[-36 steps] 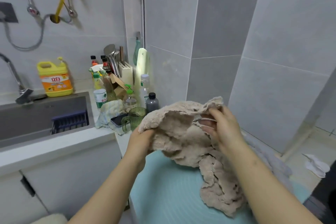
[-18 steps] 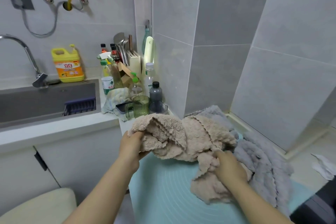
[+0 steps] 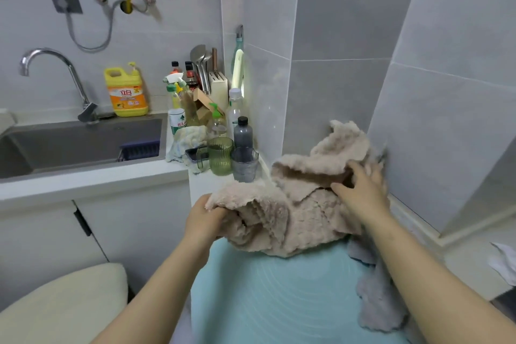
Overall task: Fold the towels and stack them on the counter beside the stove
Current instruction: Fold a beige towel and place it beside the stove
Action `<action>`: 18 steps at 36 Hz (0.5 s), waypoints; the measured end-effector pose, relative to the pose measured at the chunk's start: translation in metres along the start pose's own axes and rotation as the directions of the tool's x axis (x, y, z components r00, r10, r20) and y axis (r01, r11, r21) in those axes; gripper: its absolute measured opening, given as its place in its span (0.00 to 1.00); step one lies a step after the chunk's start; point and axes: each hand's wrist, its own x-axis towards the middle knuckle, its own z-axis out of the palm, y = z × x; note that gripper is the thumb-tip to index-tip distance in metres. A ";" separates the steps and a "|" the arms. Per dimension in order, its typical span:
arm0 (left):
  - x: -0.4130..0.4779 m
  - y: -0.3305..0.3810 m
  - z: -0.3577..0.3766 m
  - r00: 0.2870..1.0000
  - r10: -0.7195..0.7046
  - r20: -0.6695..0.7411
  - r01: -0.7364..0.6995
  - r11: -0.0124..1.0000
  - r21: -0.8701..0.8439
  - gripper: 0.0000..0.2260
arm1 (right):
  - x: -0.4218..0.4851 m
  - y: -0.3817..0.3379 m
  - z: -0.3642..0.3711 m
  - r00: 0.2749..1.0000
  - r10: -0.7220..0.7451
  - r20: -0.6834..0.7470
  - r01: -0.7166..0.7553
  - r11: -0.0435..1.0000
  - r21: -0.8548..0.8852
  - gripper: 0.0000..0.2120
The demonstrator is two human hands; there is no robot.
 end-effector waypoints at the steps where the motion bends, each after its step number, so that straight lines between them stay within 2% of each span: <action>1: -0.002 -0.002 0.000 1.000 0.002 -0.004 -0.002 1.000 0.021 0.11 | -0.005 0.003 0.007 0.997 -0.057 -0.053 0.059 0.998 0.031 0.22; 3: -0.006 -0.005 0.000 1.000 -0.005 -0.004 0.005 1.000 0.022 0.10 | -0.015 0.005 0.022 0.980 -0.163 -0.117 0.178 0.975 0.132 0.14; 5: -0.009 -0.006 0.000 1.000 -0.016 -0.001 0.016 1.000 0.004 0.10 | -0.028 0.004 0.036 0.971 -0.240 0.017 0.225 0.931 0.286 0.12; 6: -0.010 -0.006 0.001 1.000 -0.021 0.003 0.021 1.000 -0.005 0.09 | -0.036 0.002 0.042 0.946 -0.290 0.143 0.228 0.912 0.342 0.15; 8: -0.009 -0.008 0.001 0.999 -0.030 0.015 0.030 1.000 -0.006 0.09 | -0.049 0.000 0.055 0.848 -0.388 0.361 0.261 0.898 0.354 0.28; 10: -0.008 -0.008 0.001 0.999 -0.039 0.026 0.039 0.999 -0.002 0.09 | -0.058 0.002 0.069 0.769 -0.429 0.474 0.314 0.899 0.305 0.39; 12: -0.008 -0.008 -0.001 0.998 -0.039 0.044 0.039 0.999 0.012 0.09 | -0.062 0.004 0.081 0.771 -0.441 0.459 0.354 0.896 0.267 0.37; 15: -0.010 -0.003 -0.005 0.999 0.045 0.005 -0.045 0.999 0.021 0.12 | -0.059 -0.001 0.083 0.865 -0.401 0.301 0.299 0.894 0.333 0.15; 18: -0.010 0.005 -0.014 0.960 0.243 -0.141 -0.230 0.968 0.100 0.17 | -0.051 -0.012 0.071 0.920 -0.366 0.138 0.251 0.824 0.508 0.13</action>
